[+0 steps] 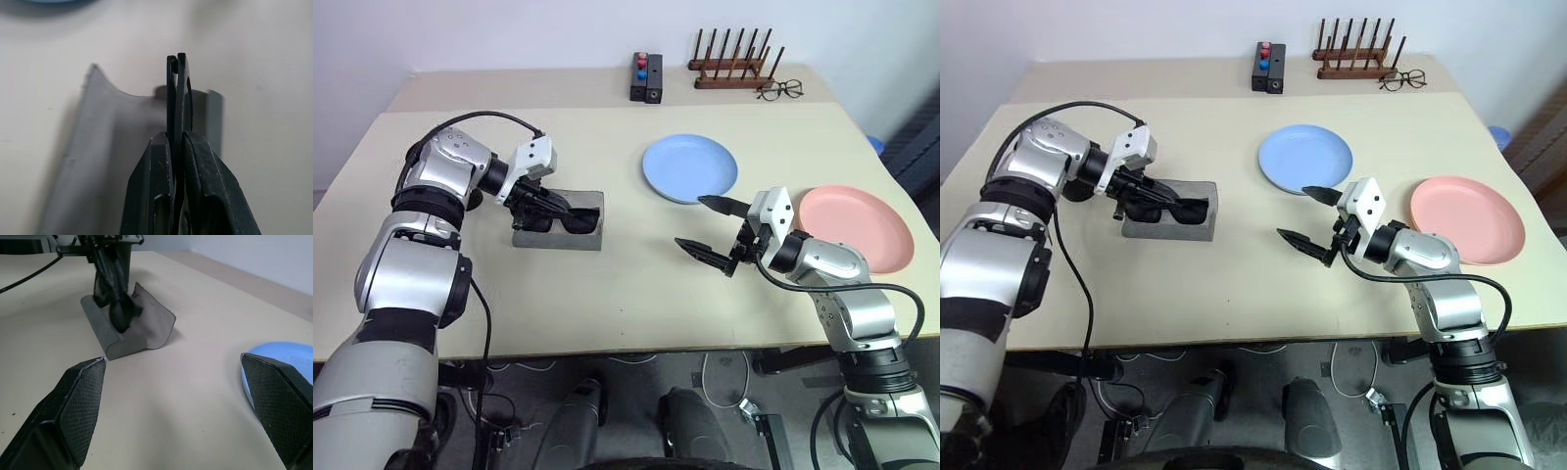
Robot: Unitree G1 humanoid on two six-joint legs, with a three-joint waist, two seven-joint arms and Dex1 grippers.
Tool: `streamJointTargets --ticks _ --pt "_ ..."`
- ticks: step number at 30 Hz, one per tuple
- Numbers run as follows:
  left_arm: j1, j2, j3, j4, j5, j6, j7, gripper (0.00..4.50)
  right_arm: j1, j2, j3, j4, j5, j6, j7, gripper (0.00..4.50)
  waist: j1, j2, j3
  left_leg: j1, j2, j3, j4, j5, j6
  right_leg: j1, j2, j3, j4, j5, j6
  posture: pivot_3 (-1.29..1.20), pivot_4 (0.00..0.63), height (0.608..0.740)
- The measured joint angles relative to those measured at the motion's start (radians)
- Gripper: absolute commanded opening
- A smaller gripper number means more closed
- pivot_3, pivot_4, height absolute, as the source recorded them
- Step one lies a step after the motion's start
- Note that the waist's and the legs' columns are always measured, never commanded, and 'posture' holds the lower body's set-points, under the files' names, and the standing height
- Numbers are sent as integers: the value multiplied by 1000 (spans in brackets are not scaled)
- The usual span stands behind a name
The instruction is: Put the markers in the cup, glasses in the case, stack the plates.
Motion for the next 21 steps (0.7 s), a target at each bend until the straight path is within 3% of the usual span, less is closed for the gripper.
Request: streamJointTargets --ticks 6,14,17,21 --pt "36 0 16 1 13 -73 -13 284 0 0 0 0 0 0 -6 4500 0 0 0 0 0 0 0 0 0 0 0 0 0 0 0 0 150 738" --pt "37 0 21 15 34 -31 -14 284 0 0 1 0 -8 0 -7 4500 0 0 0 0 0 0 0 0 0 0 0 0 0 0 0 0 150 738" --pt "37 -1 25 22 34 -4 -10 1185 0 1 2 0 -11 0 -7 4500 0 0 0 0 0 0 0 0 0 0 0 0 0 0 0 0 150 738" --pt "41 -6 31 23 33 15 -13 3216 0 3 5 0 -18 -1 -8 4500 0 0 0 0 0 0 0 0 0 0 0 0 0 0 0 0 150 738"
